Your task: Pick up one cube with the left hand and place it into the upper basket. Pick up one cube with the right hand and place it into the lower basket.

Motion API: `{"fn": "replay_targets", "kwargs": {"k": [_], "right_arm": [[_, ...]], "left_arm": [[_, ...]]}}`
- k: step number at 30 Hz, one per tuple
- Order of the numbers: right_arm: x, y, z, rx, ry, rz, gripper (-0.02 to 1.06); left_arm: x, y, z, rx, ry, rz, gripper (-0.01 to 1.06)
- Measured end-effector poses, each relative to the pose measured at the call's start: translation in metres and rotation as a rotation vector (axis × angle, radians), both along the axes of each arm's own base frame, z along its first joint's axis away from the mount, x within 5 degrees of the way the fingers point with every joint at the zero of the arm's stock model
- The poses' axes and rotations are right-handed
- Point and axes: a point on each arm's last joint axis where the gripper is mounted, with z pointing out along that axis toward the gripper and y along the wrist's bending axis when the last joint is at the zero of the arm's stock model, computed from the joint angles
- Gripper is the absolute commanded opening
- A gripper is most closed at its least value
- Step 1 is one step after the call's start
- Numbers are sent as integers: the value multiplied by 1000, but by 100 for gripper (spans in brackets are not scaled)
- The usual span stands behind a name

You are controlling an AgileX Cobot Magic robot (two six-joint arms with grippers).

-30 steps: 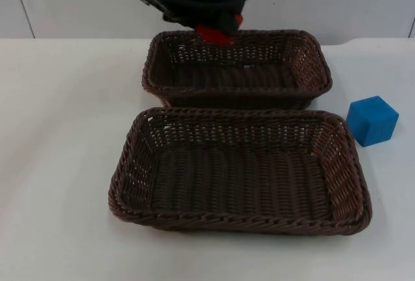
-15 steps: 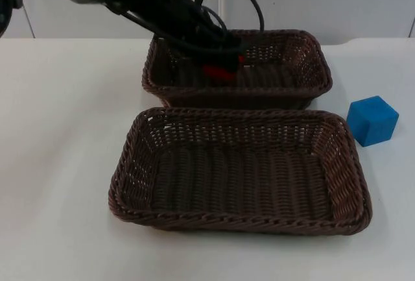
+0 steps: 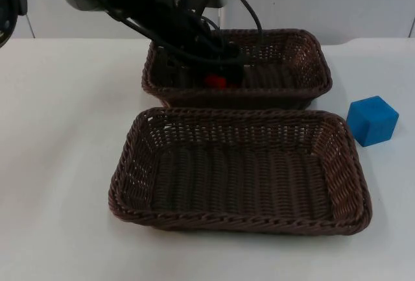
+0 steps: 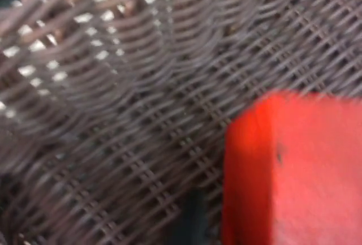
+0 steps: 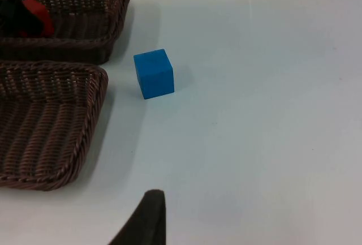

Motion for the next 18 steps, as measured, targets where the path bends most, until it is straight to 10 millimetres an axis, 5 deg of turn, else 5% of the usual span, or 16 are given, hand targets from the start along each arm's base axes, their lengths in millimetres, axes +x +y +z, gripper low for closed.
{"fn": "replay_targets", "kwargs": {"k": [8, 12, 18], "right_arm": [[0, 0, 0, 0, 0, 0, 105], [0, 0, 0, 0, 0, 0, 105], [0, 0, 0, 2, 0, -1, 105]], "left_arm": [[-5, -1, 24, -9, 14, -33, 94], [-10, 0, 78, -37, -56, -49, 94], [-26, 4, 133, -35, -91, -98, 94]]}}
